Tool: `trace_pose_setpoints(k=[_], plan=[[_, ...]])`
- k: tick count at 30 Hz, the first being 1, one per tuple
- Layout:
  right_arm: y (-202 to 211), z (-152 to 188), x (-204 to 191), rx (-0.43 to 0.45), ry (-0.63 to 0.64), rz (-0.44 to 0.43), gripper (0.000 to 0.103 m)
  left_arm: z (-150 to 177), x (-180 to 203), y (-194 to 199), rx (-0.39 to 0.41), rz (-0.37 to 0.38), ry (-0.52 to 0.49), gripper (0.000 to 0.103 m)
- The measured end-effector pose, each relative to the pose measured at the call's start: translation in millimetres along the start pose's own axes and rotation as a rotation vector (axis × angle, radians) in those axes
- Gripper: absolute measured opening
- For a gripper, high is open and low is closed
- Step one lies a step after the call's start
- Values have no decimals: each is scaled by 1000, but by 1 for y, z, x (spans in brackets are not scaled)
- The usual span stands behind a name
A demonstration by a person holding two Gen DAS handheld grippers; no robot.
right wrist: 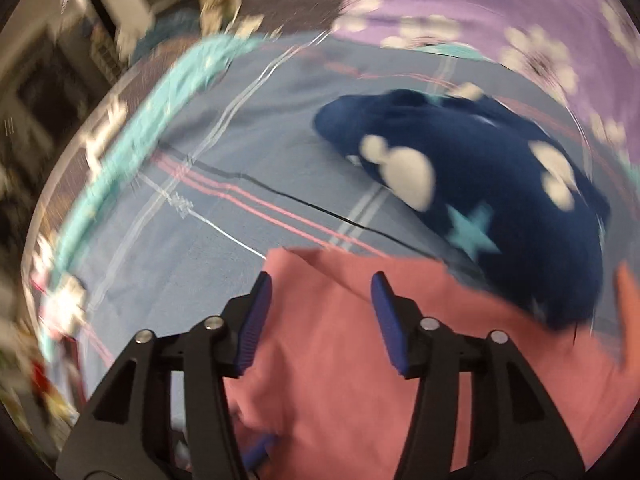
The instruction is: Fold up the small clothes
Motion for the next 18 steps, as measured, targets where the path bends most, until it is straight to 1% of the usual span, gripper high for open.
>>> trace_pose_setpoints(k=[3, 4, 6, 9, 10, 11, 12, 13, 14, 15, 16, 18], plan=[[-28, -15, -19, -79, 65, 29, 59, -1, 23, 3, 21, -41, -127, 34], [-37, -18, -23, -110, 86, 42, 61, -1, 26, 4, 28, -50, -147, 33], [-54, -22, -29, -171, 135, 74, 62, -1, 24, 4, 28, -40, -138, 34], [-70, -18, -38, -227, 200, 97, 62, 0, 8, -1, -3, -31, -73, 34], [-72, -17, -41, -244, 217, 95, 60, 1, 2, -2, -17, -35, -52, 34], [-75, -15, -46, -264, 240, 94, 56, 3, -6, -4, -38, -40, -28, 35], [-77, -13, -48, -273, 255, 101, 38, 6, -13, -7, -64, -57, -16, 35], [-79, -12, -49, -279, 266, 121, 15, 8, -18, -10, -86, -80, -13, 35], [-81, -14, -50, -278, 259, 125, 10, 12, -23, -14, -113, -117, -14, 35], [-80, -15, -49, -263, 244, 106, 8, 17, -28, -19, -139, -144, -20, 35], [-79, -17, -50, -241, 232, 73, 6, 19, -28, -20, -150, -142, -18, 35], [-75, -18, -54, -185, 220, -15, 6, 22, -35, -23, -161, -115, 15, 35]])
Point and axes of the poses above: each gripper's, at about its wrist camera, not at the fingertips, and y roughly against the way its jaws point, x to its right, z to its underside, the point moved 2 cm from there along -y, roughly the way its jaws point, and after that the axes turned 2 degrees about -y, right-handed, at the moved point
